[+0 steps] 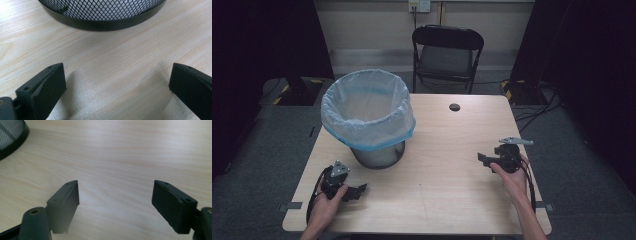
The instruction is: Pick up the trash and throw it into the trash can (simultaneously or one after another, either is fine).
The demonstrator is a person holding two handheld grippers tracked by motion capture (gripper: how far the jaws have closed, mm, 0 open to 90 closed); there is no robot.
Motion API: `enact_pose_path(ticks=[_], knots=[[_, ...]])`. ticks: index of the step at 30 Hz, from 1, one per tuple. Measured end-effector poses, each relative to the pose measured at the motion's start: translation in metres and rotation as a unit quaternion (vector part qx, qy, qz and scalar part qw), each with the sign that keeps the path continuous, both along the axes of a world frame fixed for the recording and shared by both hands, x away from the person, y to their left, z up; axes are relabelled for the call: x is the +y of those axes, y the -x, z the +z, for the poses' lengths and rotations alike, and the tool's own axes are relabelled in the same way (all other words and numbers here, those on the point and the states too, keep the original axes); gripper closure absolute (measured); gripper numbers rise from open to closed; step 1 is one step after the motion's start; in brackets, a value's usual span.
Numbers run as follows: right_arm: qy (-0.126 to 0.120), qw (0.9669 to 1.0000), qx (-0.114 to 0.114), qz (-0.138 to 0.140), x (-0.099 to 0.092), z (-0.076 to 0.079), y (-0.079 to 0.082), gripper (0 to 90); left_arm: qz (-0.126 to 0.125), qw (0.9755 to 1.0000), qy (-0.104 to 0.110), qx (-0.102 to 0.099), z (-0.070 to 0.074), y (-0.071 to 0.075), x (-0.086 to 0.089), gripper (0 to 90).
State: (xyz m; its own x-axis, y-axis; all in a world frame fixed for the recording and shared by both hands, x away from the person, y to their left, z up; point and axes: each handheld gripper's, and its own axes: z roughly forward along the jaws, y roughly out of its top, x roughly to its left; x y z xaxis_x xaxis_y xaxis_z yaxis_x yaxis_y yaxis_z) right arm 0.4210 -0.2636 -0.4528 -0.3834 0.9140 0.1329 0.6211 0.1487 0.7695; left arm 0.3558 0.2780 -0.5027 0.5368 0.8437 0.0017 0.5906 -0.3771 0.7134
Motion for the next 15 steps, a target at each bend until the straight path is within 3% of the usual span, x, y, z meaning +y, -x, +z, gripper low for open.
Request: enact_pose_path(ticks=[4,8,10,11,15], knots=[[0.023,0.9996,0.011,-0.007,0.000,-0.010,0.002,20.9,0.000,1.0000,0.000,0.000,0.000,0.000,0.000,0.3],[0.044,0.9981,0.040,-0.013,0.000,-0.023,0.001,19.9,0.000,1.0000,0.000,0.000,0.000,0.000,0.000,0.3],[0.047,0.9980,0.040,-0.015,0.000,-0.026,0.003,20.9,0.000,1.0000,0.000,0.000,0.000,0.000,0.000,0.3],[0.069,0.9966,0.042,-0.016,0.000,-0.030,0.004,19.7,0.000,1.0000,0.000,0.000,0.000,0.000,0.000,0.3],[0.080,0.9952,0.053,-0.018,-0.001,-0.036,0.004,17.9,0.000,1.0000,0.000,0.000,0.000,0.000,0.000,0.3]])
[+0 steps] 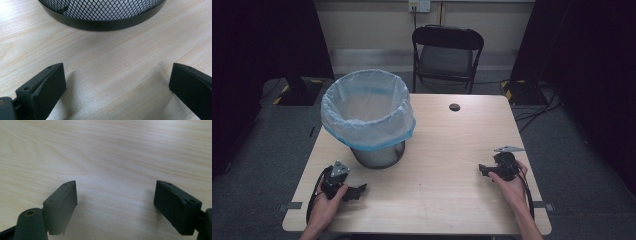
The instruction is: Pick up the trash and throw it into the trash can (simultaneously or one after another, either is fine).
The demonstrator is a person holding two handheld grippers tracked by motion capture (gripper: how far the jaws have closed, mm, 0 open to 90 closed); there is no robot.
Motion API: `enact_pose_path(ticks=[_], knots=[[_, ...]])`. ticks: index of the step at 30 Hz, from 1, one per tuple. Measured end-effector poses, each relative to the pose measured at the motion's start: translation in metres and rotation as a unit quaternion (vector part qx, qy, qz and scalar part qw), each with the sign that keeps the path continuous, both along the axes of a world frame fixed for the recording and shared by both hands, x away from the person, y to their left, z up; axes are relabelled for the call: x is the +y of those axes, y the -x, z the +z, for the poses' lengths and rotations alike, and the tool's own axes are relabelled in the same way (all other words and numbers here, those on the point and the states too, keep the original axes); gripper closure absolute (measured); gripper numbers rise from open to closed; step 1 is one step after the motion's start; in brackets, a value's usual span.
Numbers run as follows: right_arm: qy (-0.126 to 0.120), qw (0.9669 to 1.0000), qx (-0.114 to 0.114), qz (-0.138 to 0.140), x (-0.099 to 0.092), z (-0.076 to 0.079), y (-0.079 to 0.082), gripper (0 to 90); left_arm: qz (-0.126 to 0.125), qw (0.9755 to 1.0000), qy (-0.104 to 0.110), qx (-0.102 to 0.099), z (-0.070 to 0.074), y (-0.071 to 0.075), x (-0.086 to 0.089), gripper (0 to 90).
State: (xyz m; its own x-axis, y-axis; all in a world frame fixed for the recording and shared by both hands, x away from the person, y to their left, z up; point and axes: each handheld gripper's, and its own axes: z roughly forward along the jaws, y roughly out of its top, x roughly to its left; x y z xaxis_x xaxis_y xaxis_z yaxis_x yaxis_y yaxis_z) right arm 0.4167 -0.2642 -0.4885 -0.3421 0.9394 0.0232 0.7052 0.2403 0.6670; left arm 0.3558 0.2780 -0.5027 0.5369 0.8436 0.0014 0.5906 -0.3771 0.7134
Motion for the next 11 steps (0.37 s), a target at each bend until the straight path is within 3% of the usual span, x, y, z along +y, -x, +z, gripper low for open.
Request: enact_pose_path(ticks=[1,2,3,8,11], knots=[[0.000,1.0000,0.000,0.000,0.000,0.000,0.000,17.9,0.000,1.0000,0.000,0.000,0.000,0.000,0.000,0.3],[0.016,0.9998,-0.006,-0.006,0.002,-0.002,0.000,16.8,0.000,1.0000,0.000,0.000,0.000,0.000,0.000,0.3],[0.016,0.9998,-0.006,-0.006,0.002,-0.002,0.000,16.8,0.000,1.0000,0.000,0.000,0.000,0.000,0.000,0.3],[0.000,0.9983,-0.052,-0.027,0.005,-0.011,0.007,14.2,0.000,1.0000,0.000,0.000,0.000,0.000,0.000,0.3],[0.003,0.9983,-0.053,-0.027,0.005,-0.011,0.007,14.2,0.000,1.0000,0.000,0.000,0.000,0.000,0.000,0.3]])
